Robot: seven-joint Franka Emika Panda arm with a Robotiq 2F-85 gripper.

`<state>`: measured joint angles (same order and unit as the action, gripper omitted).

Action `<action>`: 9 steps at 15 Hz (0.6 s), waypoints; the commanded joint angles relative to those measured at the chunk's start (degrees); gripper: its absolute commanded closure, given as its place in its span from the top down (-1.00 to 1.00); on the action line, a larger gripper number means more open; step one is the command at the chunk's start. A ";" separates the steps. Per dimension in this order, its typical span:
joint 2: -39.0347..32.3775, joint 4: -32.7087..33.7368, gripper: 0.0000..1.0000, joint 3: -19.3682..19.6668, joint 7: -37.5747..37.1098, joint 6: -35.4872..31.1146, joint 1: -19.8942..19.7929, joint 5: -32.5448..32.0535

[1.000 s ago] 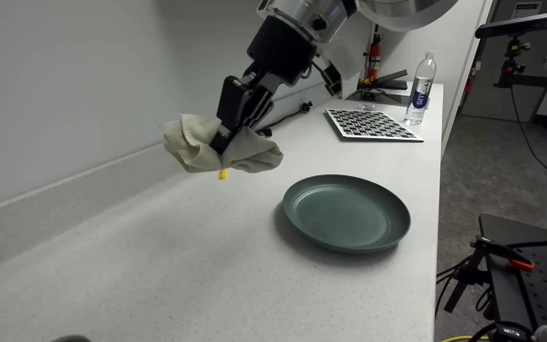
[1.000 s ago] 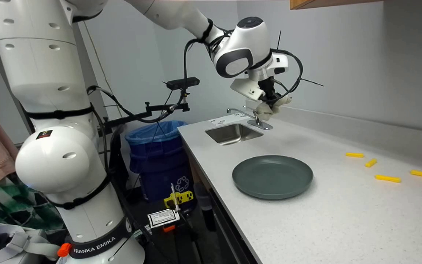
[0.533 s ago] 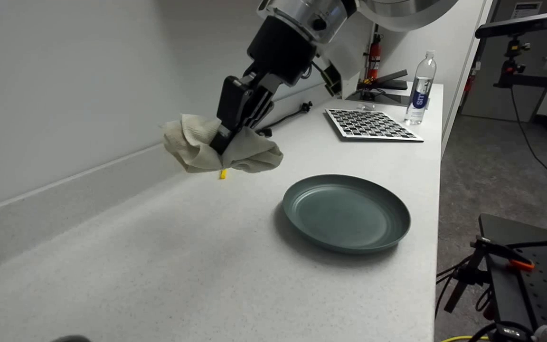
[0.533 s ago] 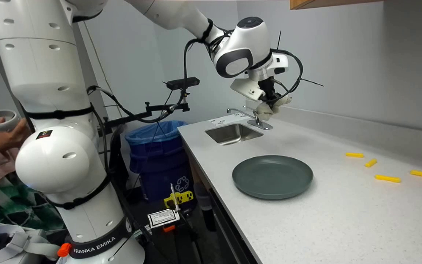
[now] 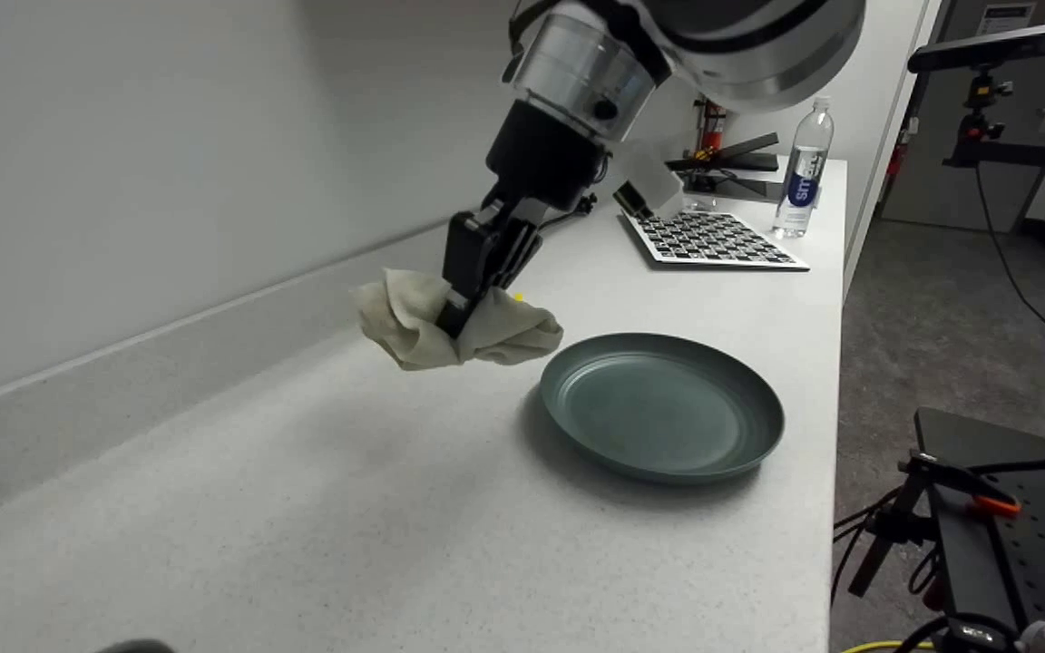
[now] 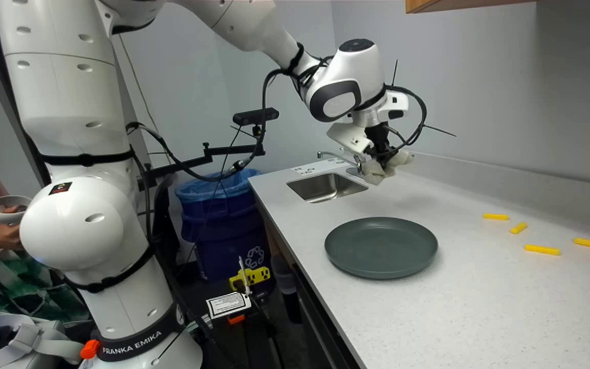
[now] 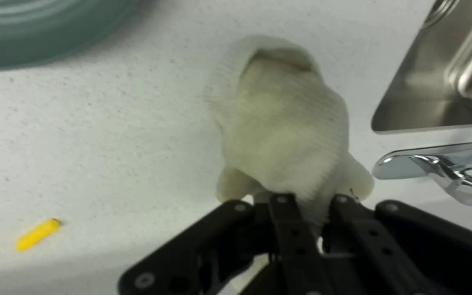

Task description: Use the cloth to wipe the table and then move it to the left and wipe the countertop

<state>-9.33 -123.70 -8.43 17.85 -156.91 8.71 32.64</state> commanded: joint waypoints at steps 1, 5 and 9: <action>-3.89 -0.57 -0.93 1.98 -6.88 -2.08 -2.75 -7.43; -5.11 -3.14 -0.93 7.22 -16.68 -6.17 -4.43 -16.69; -4.56 -5.99 -0.93 11.12 -23.42 -8.73 -5.26 -22.19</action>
<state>-15.26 -127.16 1.02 -0.16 -163.33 3.72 14.48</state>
